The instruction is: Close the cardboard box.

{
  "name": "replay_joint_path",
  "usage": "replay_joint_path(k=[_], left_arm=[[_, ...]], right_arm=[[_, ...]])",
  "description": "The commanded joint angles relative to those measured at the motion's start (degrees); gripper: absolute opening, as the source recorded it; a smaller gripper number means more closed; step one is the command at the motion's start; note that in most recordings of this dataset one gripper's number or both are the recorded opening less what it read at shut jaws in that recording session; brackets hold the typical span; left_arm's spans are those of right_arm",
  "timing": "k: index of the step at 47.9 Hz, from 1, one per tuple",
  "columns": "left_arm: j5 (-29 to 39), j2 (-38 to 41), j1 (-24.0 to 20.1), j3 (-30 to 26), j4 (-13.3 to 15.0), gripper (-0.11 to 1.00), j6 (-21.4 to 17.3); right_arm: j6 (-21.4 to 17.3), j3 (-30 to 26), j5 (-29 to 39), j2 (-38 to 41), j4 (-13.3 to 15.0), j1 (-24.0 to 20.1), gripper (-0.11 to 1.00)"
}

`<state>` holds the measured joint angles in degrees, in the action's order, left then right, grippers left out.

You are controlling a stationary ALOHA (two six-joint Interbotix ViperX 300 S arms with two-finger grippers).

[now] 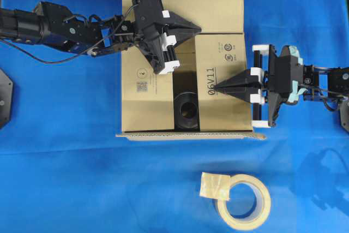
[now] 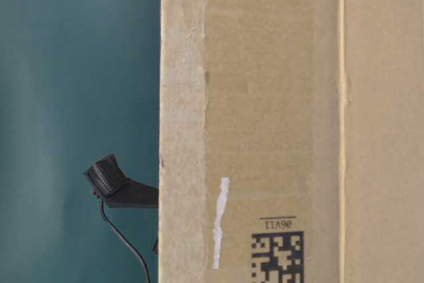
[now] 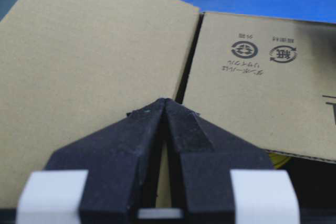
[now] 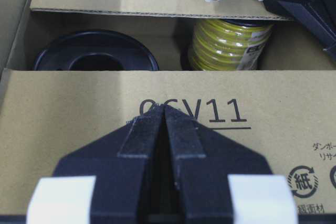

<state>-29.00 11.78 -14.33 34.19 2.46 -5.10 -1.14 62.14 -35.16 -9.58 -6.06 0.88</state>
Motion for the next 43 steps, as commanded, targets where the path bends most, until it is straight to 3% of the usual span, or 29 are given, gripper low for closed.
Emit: replay_joint_path(k=[1, 25, 43], left_arm=[[-0.3, -0.5, 0.1, -0.7, -0.1, 0.00, 0.1], [-0.3, -0.4, -0.4, -0.6, -0.1, 0.00, -0.4], [-0.1, -0.3, -0.7, -0.7, -0.1, 0.00, -0.4]], right_arm=[[-0.1, -1.1, -0.3, -0.4, -0.1, -0.2, 0.00], [-0.3, -1.9, 1.2, -2.2, -0.1, -1.6, 0.00], [-0.2, -4.5, 14.2, -20.2, -0.2, -9.2, 0.00]])
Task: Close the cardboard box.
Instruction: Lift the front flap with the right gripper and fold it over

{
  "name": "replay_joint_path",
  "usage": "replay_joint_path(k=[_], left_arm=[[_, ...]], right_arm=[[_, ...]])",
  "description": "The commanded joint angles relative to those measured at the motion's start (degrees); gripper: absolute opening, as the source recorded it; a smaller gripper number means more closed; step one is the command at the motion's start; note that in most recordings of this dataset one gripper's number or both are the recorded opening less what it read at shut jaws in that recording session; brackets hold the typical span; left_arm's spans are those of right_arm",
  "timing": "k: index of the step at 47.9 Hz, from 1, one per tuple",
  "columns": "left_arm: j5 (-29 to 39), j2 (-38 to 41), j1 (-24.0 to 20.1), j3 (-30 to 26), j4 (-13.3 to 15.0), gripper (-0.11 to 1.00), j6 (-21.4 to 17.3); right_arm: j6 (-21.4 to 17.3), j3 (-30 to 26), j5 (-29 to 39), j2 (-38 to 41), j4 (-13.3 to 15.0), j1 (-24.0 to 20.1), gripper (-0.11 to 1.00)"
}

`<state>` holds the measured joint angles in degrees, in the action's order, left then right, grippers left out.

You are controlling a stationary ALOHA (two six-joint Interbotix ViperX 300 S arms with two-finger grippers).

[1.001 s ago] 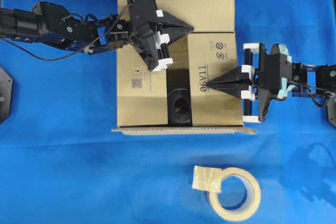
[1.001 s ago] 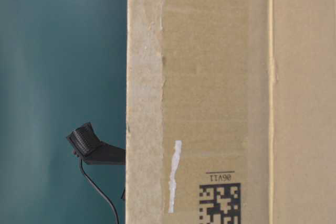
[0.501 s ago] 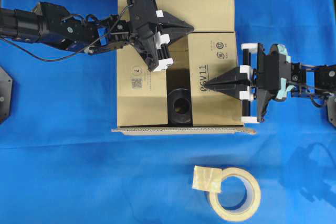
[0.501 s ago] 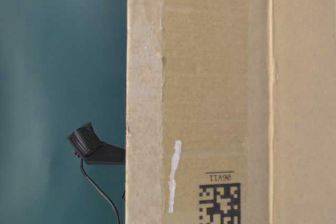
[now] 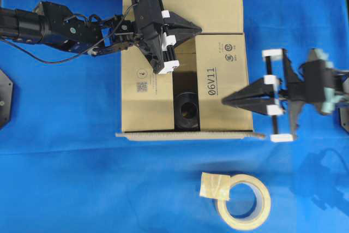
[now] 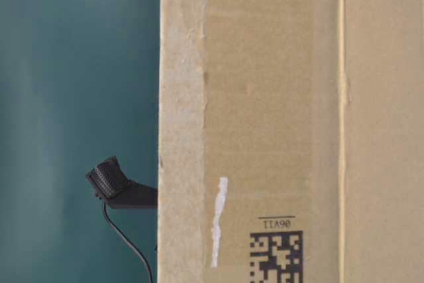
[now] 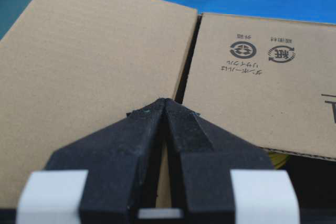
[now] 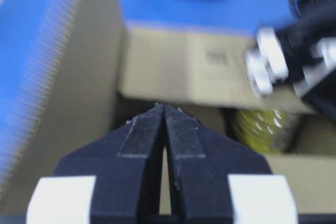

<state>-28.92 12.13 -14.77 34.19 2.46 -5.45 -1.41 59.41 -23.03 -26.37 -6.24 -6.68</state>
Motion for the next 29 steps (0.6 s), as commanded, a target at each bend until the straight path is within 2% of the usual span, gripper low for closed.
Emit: replay_joint_path(k=[1, 10, 18, 22, 29], left_arm=[[-0.2, -0.6, -0.3, -0.7, -0.1, 0.00, 0.0], [0.0, -0.6, -0.2, -0.4, -0.1, 0.00, 0.2], [0.1, -0.6, -0.2, -0.4, -0.1, 0.00, 0.4], [0.1, -0.6, -0.2, -0.4, -0.1, 0.00, 0.4], [0.0, -0.6, -0.2, -0.4, -0.2, 0.00, 0.4]], right_arm=[[0.1, -1.9, 2.5, -4.2, 0.0, -2.3, 0.00], [0.7, -2.3, 3.9, -8.2, 0.4, -9.4, 0.00], [0.9, -2.7, 2.6, -5.5, 1.7, -16.6, 0.00], [0.9, -3.3, 2.5, -2.5, 1.8, -18.0, 0.00], [0.9, -3.3, 2.3, 3.2, 1.7, -17.2, 0.00]])
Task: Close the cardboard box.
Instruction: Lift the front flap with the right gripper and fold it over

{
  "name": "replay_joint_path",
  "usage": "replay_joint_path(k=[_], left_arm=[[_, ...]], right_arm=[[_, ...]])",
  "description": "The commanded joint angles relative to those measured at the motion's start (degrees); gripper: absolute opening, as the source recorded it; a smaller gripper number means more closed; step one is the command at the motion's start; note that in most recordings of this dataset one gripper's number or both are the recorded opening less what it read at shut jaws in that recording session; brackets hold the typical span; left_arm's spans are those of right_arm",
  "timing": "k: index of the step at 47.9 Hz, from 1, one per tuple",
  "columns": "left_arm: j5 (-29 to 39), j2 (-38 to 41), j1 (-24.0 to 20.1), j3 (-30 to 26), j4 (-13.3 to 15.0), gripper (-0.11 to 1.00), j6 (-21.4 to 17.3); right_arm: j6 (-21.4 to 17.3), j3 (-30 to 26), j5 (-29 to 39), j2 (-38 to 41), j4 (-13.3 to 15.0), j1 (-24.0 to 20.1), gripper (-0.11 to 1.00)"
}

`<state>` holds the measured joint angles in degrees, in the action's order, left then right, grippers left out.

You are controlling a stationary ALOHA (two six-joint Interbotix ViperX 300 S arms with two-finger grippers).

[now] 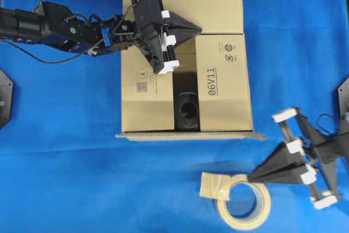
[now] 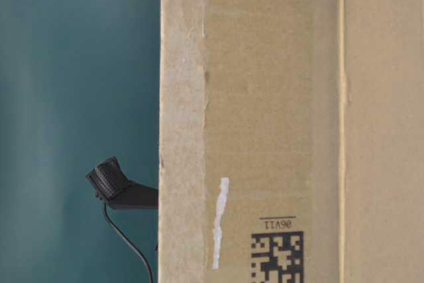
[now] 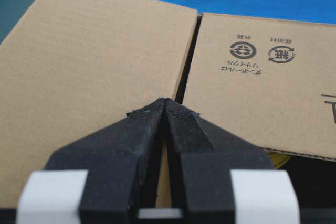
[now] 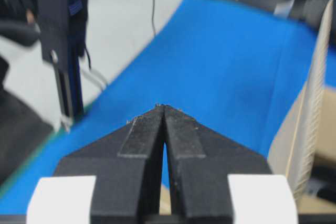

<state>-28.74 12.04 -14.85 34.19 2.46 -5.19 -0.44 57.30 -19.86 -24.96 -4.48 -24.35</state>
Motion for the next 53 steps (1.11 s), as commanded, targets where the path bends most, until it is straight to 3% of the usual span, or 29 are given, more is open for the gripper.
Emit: replay_joint_path(k=[1, 12, 35, 53], left_arm=[[-0.1, -0.5, -0.1, -0.4, -0.1, 0.00, 0.1], [-0.1, -0.5, 0.1, -0.4, -0.1, 0.00, 0.3], [-0.1, -0.6, 0.5, -0.3, -0.1, 0.00, 0.4], [-0.1, -0.6, 0.5, -0.3, -0.1, 0.00, 0.5]], right_arm=[[-0.1, -1.2, -1.1, 2.3, -0.1, 0.6, 0.00], [-0.1, -0.4, -2.0, 2.5, -0.3, 5.2, 0.00], [-0.4, 3.2, 3.6, -1.2, -1.3, 19.1, 0.00], [-0.7, 2.8, 3.5, 7.5, -3.3, 22.1, 0.00]])
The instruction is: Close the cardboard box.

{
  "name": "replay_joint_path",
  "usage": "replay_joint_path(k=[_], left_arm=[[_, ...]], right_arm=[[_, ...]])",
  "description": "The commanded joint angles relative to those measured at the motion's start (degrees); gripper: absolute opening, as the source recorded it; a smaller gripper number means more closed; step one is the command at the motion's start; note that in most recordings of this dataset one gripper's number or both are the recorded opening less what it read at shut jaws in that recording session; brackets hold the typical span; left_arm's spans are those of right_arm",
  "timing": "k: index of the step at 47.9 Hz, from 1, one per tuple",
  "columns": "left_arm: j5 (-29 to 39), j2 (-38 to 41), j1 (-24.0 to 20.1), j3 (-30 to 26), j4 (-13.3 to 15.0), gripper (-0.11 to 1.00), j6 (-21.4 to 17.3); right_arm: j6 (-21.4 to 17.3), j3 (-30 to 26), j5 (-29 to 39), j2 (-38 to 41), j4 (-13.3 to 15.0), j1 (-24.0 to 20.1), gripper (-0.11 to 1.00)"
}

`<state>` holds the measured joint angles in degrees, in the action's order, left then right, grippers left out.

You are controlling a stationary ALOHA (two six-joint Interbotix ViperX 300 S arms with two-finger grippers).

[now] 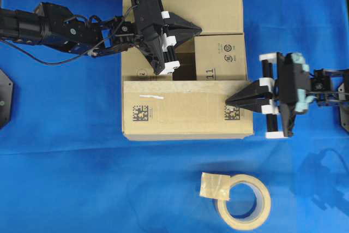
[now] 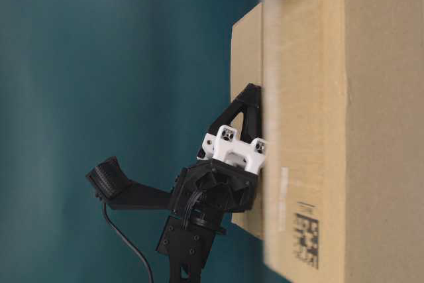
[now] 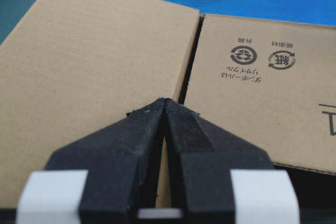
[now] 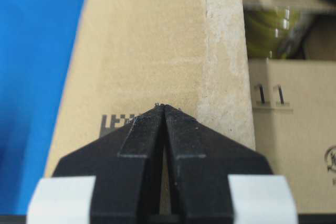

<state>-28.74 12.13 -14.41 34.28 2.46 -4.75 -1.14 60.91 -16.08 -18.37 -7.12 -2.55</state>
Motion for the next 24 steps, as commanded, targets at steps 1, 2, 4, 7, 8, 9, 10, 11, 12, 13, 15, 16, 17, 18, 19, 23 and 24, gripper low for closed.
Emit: replay_joint_path(k=[1, 2, 4, 7, 8, 9, 10, 11, 12, 13, 15, 16, 17, 18, 19, 23, 24], left_arm=[[-0.1, -0.7, 0.1, -0.4, -0.1, 0.00, 0.1], [-0.1, -0.7, 0.1, -0.4, -0.1, 0.00, 0.1], [-0.1, -0.7, 0.2, -0.4, -0.1, 0.00, 0.1], [-0.1, -0.8, 0.2, -0.4, -0.1, 0.00, 0.1], [-0.1, -0.8, 0.2, -0.3, -0.1, 0.00, 0.1], [0.0, -0.8, 0.2, -0.3, -0.1, 0.00, 0.1], [0.1, -0.9, 0.3, -0.3, -0.1, 0.00, 0.1], [0.2, -1.0, 0.4, -0.3, -0.1, 0.00, 0.1], [0.4, -1.0, 0.4, -0.3, -0.1, 0.00, 0.1], [0.5, -1.1, 0.4, -0.3, -0.1, 0.00, 0.2], [1.1, -1.6, 0.6, -0.3, 0.0, 0.00, 0.2], [1.5, -1.8, 0.7, -0.3, 0.1, 0.00, 0.3], [1.8, -2.2, 0.8, -0.3, 0.1, 0.00, 0.4], [2.2, -2.5, 0.9, -0.3, 0.1, 0.00, 0.5], [2.5, -3.1, 0.9, -0.3, 0.1, 0.00, 0.8], [4.7, -6.2, 1.0, -0.5, 0.2, 0.00, 2.1], [5.3, -6.9, 1.0, -0.6, 0.2, 0.00, 2.5]], right_arm=[[-0.1, -0.8, -0.3, 1.3, -1.1, 0.5, 0.00], [0.0, -0.8, -0.3, 1.6, -1.2, 0.6, 0.00], [0.0, -0.8, -0.3, 1.9, -1.5, 0.7, 0.00], [-0.1, -0.7, -0.4, 2.2, -1.6, 0.6, 0.00], [0.0, -0.8, -0.3, 2.2, -1.6, 0.6, 0.00], [0.0, -0.8, -0.3, 2.2, -1.6, 0.6, 0.00], [0.0, -0.8, -0.4, 2.2, -1.6, 0.6, 0.00], [0.0, -0.7, -0.3, 2.2, -1.6, 0.6, 0.00], [0.0, -0.8, -0.3, 2.2, -1.6, 0.7, 0.00], [0.0, -0.8, -0.3, 2.2, -1.6, 0.6, 0.00], [-0.1, -0.8, -0.3, 2.2, -1.7, 0.6, 0.00], [0.0, -0.9, -0.3, 2.2, -1.6, 0.6, 0.00], [0.0, -0.9, -0.4, 2.2, -1.6, 0.7, 0.00], [0.0, -0.9, -0.4, 2.2, -1.6, 0.7, 0.00], [0.0, -0.9, -0.4, 2.2, -1.6, 0.6, 0.00], [0.0, -0.9, -0.4, 2.2, -1.6, 0.6, 0.00], [0.0, -0.9, -0.5, 2.2, -1.6, 0.7, 0.00]])
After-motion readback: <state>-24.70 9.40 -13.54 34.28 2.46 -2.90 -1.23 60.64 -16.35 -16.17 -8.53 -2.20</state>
